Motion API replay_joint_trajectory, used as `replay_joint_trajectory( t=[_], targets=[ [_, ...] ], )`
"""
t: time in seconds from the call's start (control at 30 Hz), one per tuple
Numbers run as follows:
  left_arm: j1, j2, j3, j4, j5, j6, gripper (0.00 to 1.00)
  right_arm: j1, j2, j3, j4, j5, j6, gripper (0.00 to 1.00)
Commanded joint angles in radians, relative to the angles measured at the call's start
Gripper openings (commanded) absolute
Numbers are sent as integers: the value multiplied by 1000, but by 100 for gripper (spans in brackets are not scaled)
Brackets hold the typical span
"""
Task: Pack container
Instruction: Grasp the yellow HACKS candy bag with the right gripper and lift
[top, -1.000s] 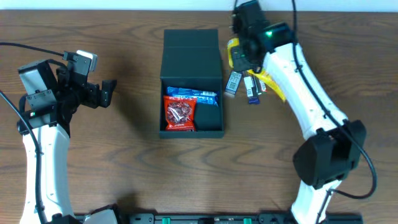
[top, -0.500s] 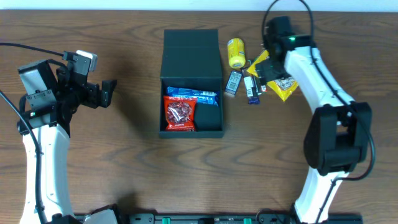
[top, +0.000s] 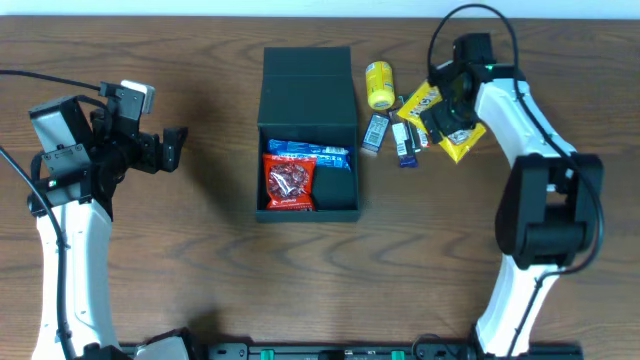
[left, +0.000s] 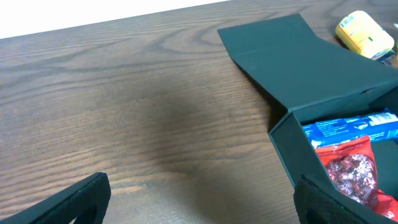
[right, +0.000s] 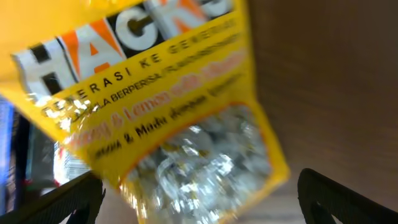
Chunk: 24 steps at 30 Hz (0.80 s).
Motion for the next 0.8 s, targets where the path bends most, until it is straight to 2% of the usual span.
replay_joint_trajectory(
  t=[0.0,0.13,0.2,0.3,0.47,0.6,0.77],
  targets=[
    [6,3,25,0,8,-38,95,-28,50,-5,6,-24,-35,99],
    [6,3,25,0,8,-42,95,-42,67,-5,8,-25,-35,99],
    [6,3,25,0,8,-49,95,-48,67,-5,9,-25,-35,95],
    [6,3,25,0,8,-49,95,-53,67,-5,14,-25,-35,75],
    [6,3,25,0,8,-51,95,-55,67,-5,26,-29,-31,57],
    [6,3,25,0,8,-57,95,-55,67,-5,26,-29,-11,29],
    [6,3,25,0,8,-57,95,-52,67,-5,26,-29,38,9]
  ],
)
